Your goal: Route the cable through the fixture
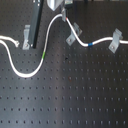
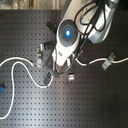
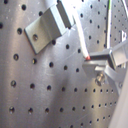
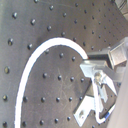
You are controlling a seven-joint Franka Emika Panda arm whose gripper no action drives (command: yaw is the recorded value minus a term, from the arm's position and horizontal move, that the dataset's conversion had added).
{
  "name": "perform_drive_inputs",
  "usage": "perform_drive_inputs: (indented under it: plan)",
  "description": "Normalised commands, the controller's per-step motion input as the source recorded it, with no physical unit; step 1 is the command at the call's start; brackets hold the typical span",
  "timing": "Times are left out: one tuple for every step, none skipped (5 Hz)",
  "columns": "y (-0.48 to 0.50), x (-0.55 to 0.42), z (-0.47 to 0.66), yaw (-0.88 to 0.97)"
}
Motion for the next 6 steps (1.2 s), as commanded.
perform_drive_inputs:
  plan:
    - [0.191, -0.039, -0.67, 0.00]
    - [0.193, 0.145, -0.54, 0.22]
    - [0.016, 0.263, -0.35, 0.43]
    - [-0.049, 0.297, -0.26, 0.53]
    - [-0.119, 0.256, -0.27, 0.50]
    - [-0.097, 0.152, -0.30, 0.41]
